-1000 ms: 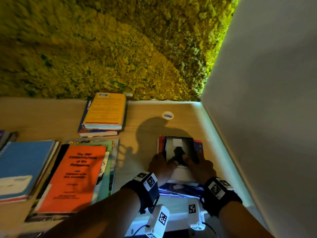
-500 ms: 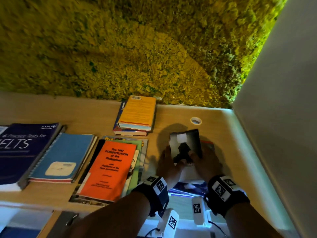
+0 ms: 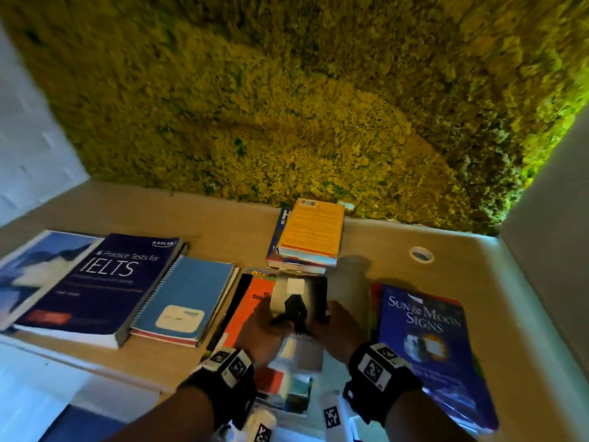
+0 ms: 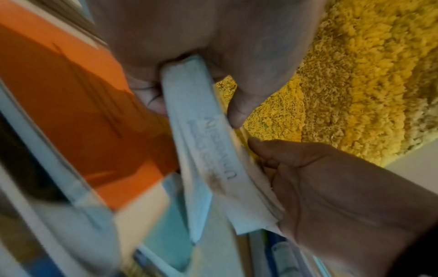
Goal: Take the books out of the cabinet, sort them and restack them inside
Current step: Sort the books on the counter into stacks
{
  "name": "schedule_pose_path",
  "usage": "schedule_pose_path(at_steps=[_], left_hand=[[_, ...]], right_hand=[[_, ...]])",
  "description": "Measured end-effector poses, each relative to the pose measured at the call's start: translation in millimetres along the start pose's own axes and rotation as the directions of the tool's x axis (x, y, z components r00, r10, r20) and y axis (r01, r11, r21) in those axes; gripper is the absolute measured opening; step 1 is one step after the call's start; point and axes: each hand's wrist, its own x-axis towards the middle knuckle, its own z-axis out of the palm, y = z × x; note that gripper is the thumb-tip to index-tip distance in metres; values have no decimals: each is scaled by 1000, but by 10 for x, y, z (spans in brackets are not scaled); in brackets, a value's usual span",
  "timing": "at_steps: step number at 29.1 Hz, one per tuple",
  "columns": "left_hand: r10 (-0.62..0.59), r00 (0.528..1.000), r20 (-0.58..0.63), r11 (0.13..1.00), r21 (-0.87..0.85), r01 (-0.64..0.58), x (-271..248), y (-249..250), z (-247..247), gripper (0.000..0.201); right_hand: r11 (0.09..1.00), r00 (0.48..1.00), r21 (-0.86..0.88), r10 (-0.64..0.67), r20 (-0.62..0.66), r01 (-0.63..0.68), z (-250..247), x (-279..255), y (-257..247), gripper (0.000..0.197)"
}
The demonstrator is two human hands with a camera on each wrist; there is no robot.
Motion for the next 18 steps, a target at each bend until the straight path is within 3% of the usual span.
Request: schedule_pose_path(at_steps=[2,4,6,8,10,13,15,16,18], left_hand=[[-4,1000,12,980,200,1,106,-44,-126,53],[3,1000,22,936,352,-11,214,-100,-242,70],[22,1000,-11,959,283,-18,339,-86,-346,74],[60,998,1,966,252,-58,574,45,-506,52],[66,996,64,958,276,-81,920,202,-647,46],[41,997,68,976,209,-54,1489,383,-769,58],[-4,998,68,987,162,-7,1800,465,-759,62],[-20,996,86,985,171,5,1894,498,-733,61],[-40,993,107,983,185,19,2018,498,-685,57]], right_hand=[[998,999,-64,25,36,-22,50,132,9,47],[994,998,-98,61,26,-58,-23,255,-44,51],[988,997,-137,78,-6,-78,-168,402,-159,44],[983,993,-157,81,-80,-93,-372,556,-322,36],[989,977,-102,86,-195,-107,-530,745,-451,34],[989,947,61,147,-287,-136,-676,1178,-394,57],[955,919,248,240,-313,-165,-707,1542,-194,91],[932,910,304,289,-299,-196,-694,1634,-176,99],[920,918,325,306,-251,-217,-627,1721,-208,80]])
